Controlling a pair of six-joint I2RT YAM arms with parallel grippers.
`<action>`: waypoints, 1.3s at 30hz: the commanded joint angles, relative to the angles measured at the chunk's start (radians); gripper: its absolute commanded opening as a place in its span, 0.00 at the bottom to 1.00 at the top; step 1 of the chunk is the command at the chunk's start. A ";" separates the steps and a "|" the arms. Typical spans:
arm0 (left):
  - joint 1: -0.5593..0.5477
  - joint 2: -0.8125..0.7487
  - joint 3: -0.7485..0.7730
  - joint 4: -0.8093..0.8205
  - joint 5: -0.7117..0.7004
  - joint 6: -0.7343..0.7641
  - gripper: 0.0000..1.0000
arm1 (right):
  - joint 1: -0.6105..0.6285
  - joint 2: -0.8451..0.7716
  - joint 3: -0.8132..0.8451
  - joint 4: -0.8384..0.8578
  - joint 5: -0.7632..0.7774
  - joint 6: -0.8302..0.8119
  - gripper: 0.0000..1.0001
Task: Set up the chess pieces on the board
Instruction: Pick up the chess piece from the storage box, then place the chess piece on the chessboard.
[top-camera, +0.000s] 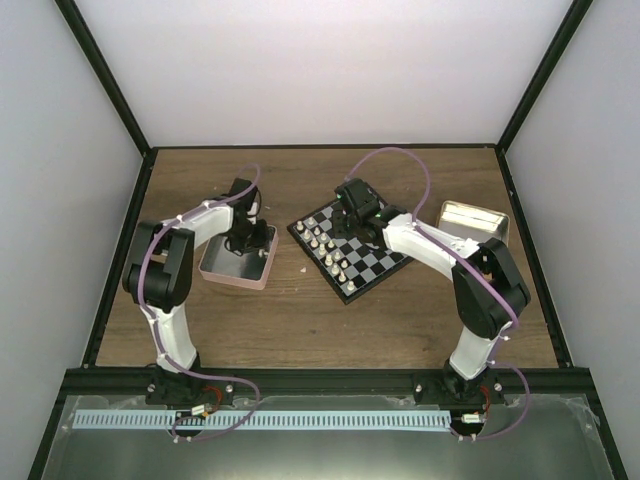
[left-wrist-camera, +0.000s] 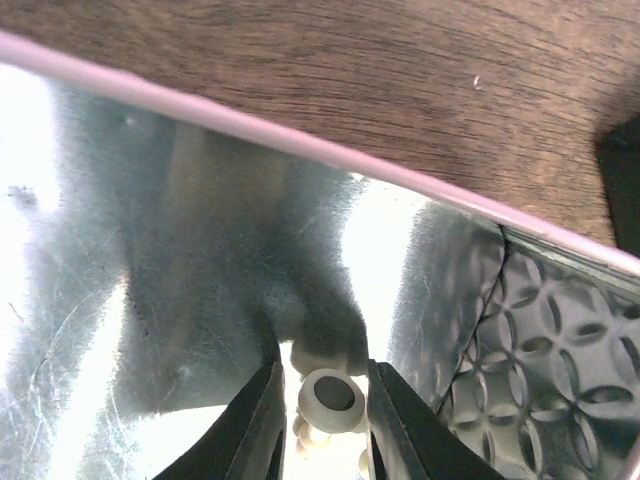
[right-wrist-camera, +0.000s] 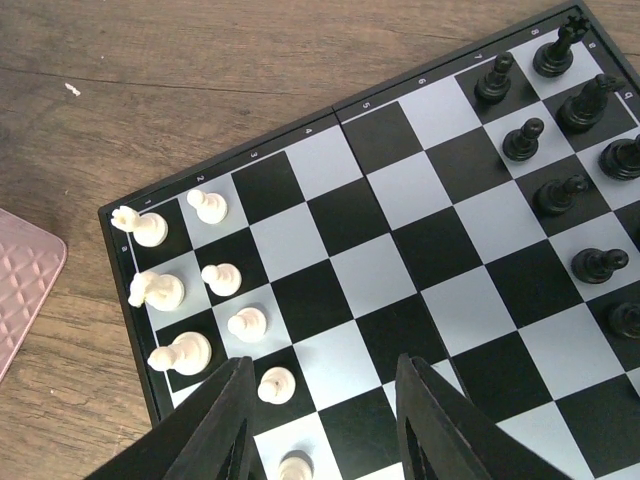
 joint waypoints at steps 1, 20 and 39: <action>-0.011 0.046 0.019 -0.073 -0.084 -0.002 0.23 | -0.007 -0.034 -0.003 0.006 0.009 0.002 0.40; -0.010 -0.108 0.087 -0.055 -0.019 -0.121 0.07 | -0.007 -0.104 -0.036 0.266 -0.299 -0.038 0.43; -0.072 -0.456 -0.088 0.521 0.375 -1.206 0.07 | 0.048 -0.233 -0.237 0.700 -0.551 0.279 0.56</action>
